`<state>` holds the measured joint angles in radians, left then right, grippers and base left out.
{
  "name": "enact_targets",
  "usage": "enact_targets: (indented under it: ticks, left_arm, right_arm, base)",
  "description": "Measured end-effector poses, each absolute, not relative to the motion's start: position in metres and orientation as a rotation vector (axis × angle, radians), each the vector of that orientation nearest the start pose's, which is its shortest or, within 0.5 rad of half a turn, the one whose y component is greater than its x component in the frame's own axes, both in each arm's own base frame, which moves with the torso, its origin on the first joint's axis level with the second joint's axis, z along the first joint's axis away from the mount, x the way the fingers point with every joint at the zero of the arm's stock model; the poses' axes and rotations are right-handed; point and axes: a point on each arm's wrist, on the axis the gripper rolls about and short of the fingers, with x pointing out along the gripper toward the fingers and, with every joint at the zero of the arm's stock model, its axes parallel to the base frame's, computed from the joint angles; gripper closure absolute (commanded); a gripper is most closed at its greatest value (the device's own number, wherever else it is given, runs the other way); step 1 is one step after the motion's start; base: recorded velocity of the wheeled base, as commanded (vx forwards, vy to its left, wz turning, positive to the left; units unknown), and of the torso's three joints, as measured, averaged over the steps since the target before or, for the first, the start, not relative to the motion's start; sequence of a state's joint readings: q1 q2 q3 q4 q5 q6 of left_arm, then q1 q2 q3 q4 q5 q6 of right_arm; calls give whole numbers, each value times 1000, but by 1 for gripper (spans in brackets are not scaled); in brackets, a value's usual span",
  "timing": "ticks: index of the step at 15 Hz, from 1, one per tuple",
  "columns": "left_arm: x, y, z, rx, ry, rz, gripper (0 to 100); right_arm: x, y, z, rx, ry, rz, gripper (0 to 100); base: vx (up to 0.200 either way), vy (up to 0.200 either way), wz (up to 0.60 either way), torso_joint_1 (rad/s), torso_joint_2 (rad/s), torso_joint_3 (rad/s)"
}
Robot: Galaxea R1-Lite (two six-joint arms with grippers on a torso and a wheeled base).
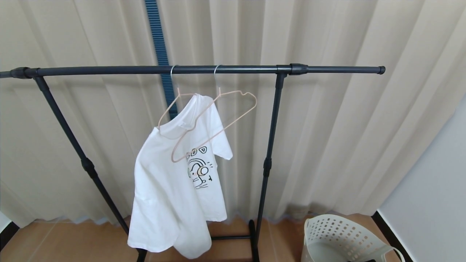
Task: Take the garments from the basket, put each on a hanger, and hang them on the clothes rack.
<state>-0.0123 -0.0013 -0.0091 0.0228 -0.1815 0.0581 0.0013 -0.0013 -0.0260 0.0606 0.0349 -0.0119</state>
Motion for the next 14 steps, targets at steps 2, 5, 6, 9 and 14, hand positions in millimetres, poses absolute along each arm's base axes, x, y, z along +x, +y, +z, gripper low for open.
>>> enact_targets:
  ticks: [2,5,6,9,14]
  left_arm:
    - [-24,-4,76,53,8,-193,0]
    - [-24,-4,76,53,7,-193,0]
    - [-24,-4,76,53,8,-193,0]
    - [-24,-4,76,53,8,-193,0]
    - [-24,-4,76,54,7,-193,0]
  right_arm:
    - [-25,1,76,-11,34,36,0]
    - [-25,1,76,-9,33,36,0]
    - [-25,1,76,-8,33,36,0]
    - [-25,1,76,-8,33,36,0]
    - [-25,1,77,-8,32,36,0]
  base:
    - [0,0,0,-212,527,315]
    - [0,0,0,-217,544,333]
    - [0,0,0,-198,549,330]
    - [0,0,0,-190,526,333]
    - [0,0,0,-166,506,337]
